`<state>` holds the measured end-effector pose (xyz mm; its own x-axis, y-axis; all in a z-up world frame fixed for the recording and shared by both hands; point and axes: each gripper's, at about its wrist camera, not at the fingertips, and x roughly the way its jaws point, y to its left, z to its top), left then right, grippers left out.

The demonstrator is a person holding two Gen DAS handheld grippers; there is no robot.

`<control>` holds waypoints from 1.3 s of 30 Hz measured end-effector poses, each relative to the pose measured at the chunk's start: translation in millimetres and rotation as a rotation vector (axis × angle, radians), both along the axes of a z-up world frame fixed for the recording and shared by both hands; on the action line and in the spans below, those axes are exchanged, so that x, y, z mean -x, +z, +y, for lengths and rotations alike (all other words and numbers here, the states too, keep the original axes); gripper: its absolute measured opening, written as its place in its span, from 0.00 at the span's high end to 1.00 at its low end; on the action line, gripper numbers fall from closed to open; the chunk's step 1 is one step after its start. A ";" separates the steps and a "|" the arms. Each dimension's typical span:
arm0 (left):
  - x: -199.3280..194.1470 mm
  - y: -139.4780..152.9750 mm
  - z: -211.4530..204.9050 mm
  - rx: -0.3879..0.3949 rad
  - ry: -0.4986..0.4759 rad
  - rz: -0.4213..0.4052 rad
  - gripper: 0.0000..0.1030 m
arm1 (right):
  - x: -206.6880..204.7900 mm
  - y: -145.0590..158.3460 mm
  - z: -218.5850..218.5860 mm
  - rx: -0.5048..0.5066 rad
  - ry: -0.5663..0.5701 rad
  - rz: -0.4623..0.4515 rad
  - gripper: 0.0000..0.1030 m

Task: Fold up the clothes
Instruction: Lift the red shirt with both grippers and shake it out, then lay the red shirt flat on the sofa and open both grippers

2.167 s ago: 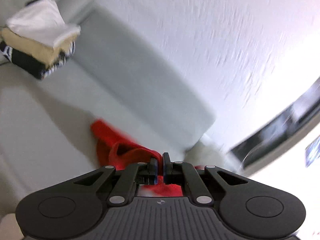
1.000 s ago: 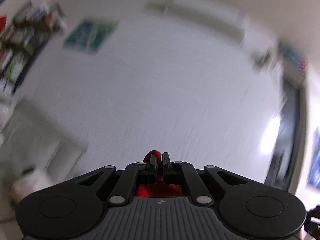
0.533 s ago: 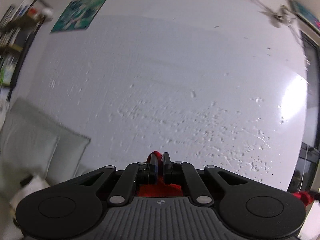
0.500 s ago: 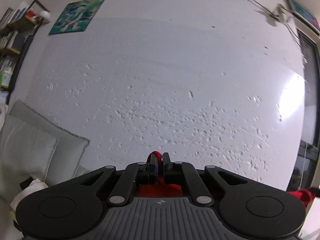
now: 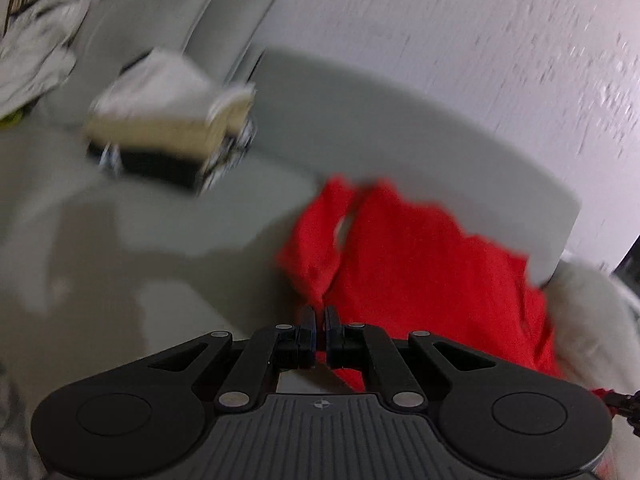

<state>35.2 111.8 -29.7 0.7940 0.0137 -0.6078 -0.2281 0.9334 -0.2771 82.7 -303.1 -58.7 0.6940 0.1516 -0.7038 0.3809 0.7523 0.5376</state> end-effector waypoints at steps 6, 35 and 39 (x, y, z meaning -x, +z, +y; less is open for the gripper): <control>31.1 -1.2 2.7 -0.008 -0.028 0.014 0.97 | 62.2 -7.1 18.7 0.076 0.020 0.077 0.99; 53.4 -44.2 -91.7 -0.293 -0.407 0.140 0.68 | 152.3 -18.7 105.1 0.386 0.446 -0.019 0.80; 39.7 -75.8 -106.3 -0.306 -0.442 0.274 0.65 | 144.4 -41.7 123.0 0.462 0.523 0.031 0.75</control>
